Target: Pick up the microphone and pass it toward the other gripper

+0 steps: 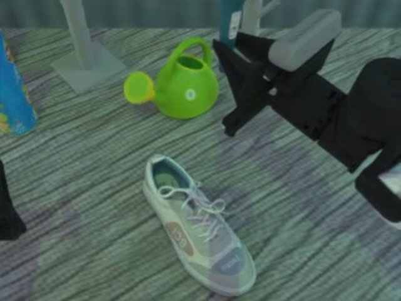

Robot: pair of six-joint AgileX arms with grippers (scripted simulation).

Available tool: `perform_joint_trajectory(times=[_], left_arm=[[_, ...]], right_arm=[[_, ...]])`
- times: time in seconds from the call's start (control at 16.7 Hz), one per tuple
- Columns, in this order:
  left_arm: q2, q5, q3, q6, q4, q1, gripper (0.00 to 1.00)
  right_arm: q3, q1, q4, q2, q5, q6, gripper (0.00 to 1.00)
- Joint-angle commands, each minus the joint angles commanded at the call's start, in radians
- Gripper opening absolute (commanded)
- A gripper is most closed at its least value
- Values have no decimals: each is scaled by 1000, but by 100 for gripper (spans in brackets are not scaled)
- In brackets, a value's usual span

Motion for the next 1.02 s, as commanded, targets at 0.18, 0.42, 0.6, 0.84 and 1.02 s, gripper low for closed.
perform_joint_trajectory(times=[0.18,0.42,0.6,0.84,1.02], left_arm=[[0,0,0,0,0,0,100],[0,0,0,0,0,0,100],[2,1,1,0,1,-1,100],[110,90,75,11,42,-37,100],[296,213,190,27,107,-82,100]], right_arm=[[4,-4,-2,5,-4,2,0],[0,0,0,0,0,0,0],[0,0,0,0,0,0,0],[0,0,0,0,0,0,0],[0,0,0,0,0,0,0]])
